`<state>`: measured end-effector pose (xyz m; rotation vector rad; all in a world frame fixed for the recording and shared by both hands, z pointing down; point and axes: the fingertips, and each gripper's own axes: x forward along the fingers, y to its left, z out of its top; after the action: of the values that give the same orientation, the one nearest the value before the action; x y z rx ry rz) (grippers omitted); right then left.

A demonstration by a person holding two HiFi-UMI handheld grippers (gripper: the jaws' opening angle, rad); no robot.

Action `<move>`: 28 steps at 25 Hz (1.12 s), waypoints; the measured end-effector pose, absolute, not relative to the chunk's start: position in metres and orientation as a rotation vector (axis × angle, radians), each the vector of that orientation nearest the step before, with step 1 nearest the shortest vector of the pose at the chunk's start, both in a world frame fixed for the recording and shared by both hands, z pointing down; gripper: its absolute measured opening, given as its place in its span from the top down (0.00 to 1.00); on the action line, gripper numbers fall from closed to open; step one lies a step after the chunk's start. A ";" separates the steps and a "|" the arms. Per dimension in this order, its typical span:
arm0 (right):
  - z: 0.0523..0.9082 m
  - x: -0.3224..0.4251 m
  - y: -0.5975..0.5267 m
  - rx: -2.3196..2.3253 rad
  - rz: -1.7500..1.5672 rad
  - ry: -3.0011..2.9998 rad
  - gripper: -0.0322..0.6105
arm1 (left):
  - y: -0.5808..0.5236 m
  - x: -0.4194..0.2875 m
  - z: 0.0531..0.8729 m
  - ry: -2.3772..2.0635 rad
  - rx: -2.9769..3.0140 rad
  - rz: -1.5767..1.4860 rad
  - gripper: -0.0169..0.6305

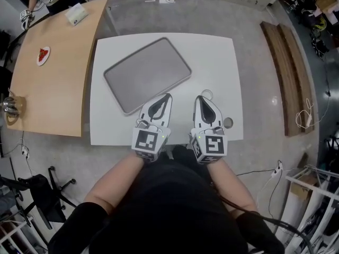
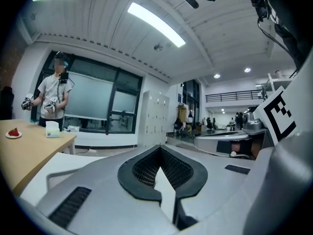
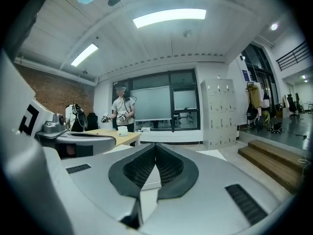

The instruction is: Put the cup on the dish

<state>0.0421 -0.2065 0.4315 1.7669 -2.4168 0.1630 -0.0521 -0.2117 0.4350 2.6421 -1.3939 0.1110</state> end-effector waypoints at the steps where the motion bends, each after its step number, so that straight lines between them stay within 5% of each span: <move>1: 0.437 0.049 -0.210 1.768 0.167 -2.407 0.93 | -0.216 -0.047 0.440 -1.383 2.639 0.119 0.97; 7: 0.485 0.096 -0.226 1.683 0.251 -2.330 0.90 | -0.236 -0.004 0.467 -1.336 2.631 0.172 0.97; 8: 0.495 0.101 -0.228 1.650 0.271 -2.325 0.72 | -0.239 0.002 0.469 -1.333 2.632 0.175 0.97; 9: 0.507 0.105 -0.229 1.620 0.294 -2.317 0.65 | -0.240 0.007 0.470 -1.332 2.634 0.176 0.97; 12: 0.541 0.116 -0.236 1.565 0.337 -2.270 0.57 | -0.243 0.014 0.476 -1.331 2.634 0.189 0.97; 28: 0.625 0.126 -0.272 1.458 0.427 -2.175 0.54 | -0.256 0.005 0.517 -1.396 2.567 0.308 0.97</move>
<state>0.1260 -0.2721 0.6247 1.4576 -2.1749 0.4273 0.0054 -0.2556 0.5166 2.5666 -1.3955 0.3080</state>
